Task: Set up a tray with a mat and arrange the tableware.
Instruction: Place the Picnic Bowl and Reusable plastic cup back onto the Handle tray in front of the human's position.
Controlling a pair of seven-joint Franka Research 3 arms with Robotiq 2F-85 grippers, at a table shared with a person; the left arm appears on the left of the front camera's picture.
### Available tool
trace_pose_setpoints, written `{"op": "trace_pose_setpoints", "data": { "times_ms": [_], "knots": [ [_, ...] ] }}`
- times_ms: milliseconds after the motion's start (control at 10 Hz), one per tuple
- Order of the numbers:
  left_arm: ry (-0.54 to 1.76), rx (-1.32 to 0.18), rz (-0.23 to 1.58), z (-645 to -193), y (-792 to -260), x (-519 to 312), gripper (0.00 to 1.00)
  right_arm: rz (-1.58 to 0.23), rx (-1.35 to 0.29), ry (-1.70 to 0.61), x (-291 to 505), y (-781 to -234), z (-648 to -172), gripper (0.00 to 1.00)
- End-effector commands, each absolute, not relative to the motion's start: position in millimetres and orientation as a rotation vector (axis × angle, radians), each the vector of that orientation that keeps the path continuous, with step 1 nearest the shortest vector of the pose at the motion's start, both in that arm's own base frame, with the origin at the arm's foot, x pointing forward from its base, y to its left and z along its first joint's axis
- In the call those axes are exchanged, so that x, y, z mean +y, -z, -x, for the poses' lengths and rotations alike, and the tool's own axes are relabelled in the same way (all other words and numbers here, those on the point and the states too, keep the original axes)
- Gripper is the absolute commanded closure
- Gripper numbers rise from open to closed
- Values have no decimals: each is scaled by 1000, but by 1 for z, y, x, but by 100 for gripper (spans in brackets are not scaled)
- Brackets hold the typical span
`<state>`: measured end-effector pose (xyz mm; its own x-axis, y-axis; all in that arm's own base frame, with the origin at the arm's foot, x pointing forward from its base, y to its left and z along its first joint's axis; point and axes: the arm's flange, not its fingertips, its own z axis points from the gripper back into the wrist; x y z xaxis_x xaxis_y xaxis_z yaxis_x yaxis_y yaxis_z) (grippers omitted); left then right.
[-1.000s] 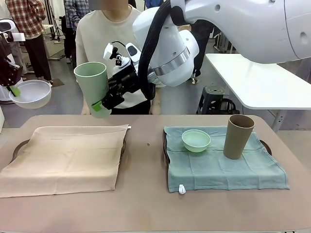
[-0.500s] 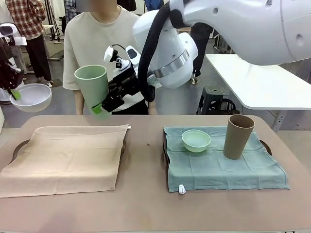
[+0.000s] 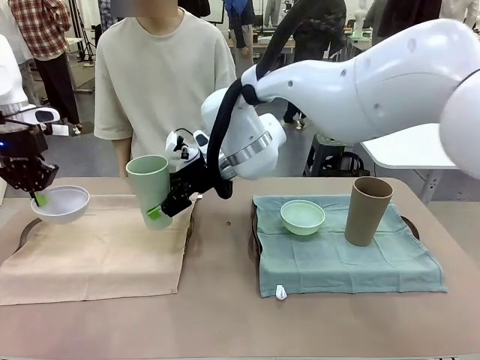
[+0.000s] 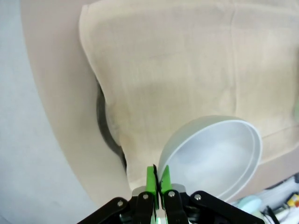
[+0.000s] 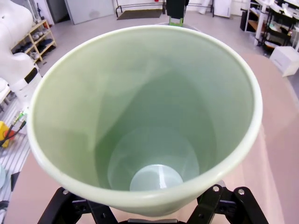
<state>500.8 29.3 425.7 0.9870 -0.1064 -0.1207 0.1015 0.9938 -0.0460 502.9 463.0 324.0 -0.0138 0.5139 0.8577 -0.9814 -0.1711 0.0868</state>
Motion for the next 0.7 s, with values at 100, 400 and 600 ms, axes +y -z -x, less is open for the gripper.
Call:
{"op": "trace_pose_setpoints", "data": {
  "times_ms": [100,400,600],
  "knots": [
    [133,90,103,-504,-421,26,96,-957,-782,-1533,477,-327,-506,19],
    [121,75,103,-504,-418,16,96,-878,-777,-1513,479,-334,-504,19],
    [125,107,88,-505,-420,22,96,-946,-739,-1548,479,-331,-510,19]
  ]
}}
